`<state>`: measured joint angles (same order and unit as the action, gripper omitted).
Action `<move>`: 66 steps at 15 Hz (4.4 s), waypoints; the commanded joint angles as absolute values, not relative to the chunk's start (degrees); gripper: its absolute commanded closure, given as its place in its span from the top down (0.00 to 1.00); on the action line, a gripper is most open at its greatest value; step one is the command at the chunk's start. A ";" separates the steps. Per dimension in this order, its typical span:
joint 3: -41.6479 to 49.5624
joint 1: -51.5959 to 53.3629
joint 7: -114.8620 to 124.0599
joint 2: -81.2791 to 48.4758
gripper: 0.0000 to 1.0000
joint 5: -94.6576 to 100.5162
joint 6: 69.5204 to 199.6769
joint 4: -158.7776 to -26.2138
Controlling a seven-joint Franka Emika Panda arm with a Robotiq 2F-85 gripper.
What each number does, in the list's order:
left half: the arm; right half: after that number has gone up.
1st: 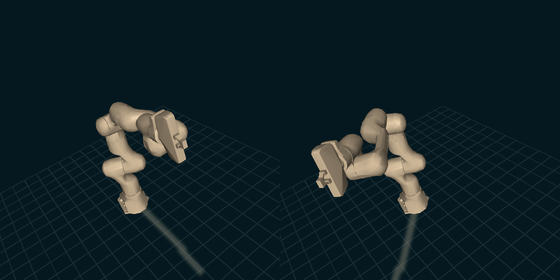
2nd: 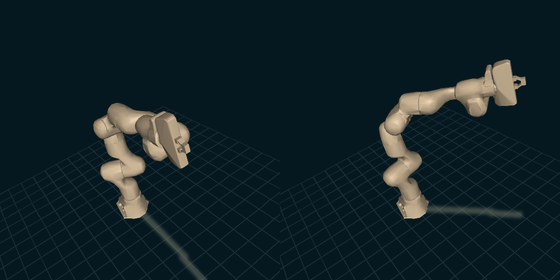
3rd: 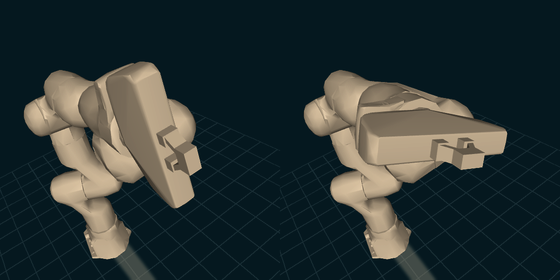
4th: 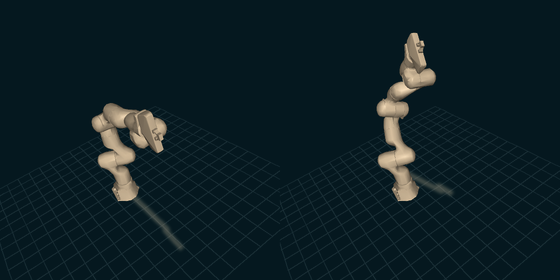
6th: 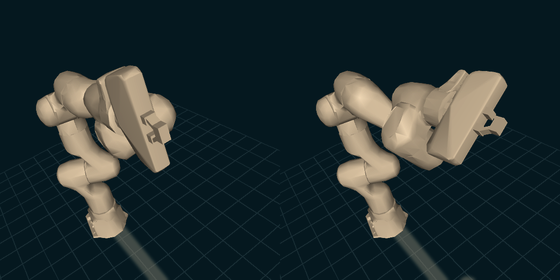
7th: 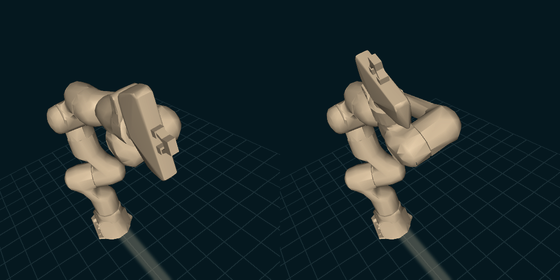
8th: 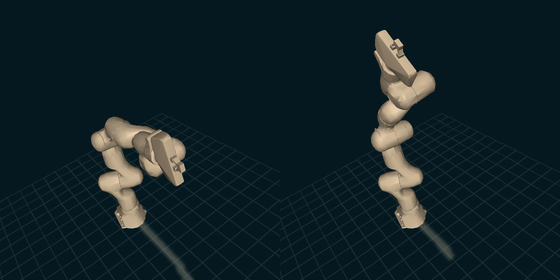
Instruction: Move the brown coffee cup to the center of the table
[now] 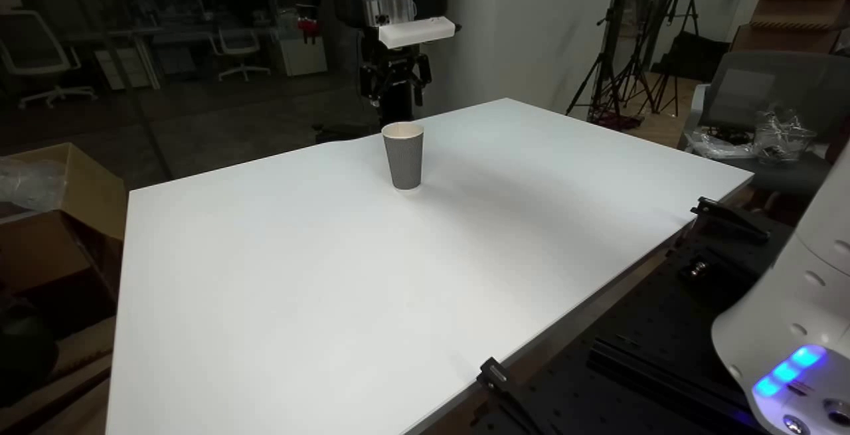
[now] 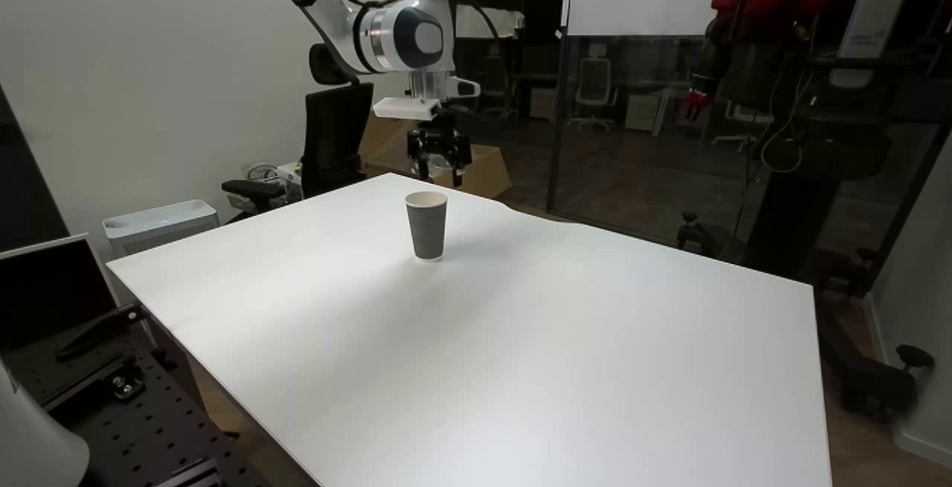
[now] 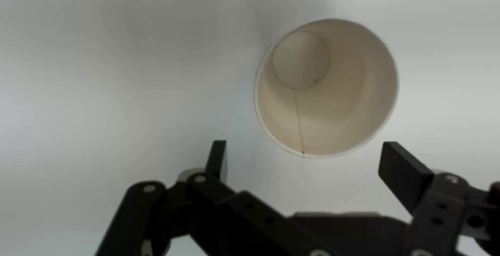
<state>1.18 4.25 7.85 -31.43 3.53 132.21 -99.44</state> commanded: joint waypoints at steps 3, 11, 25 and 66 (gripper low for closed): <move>1.06 4.19 7.90 -30.56 1.00 3.30 134.36 -101.75; 1.17 4.46 8.04 -28.90 1.00 3.87 136.32 -104.69; 1.74 3.24 7.71 -27.80 0.73 2.77 149.95 -115.00; 1.21 4.41 7.63 -18.76 0.01 1.36 157.60 -130.46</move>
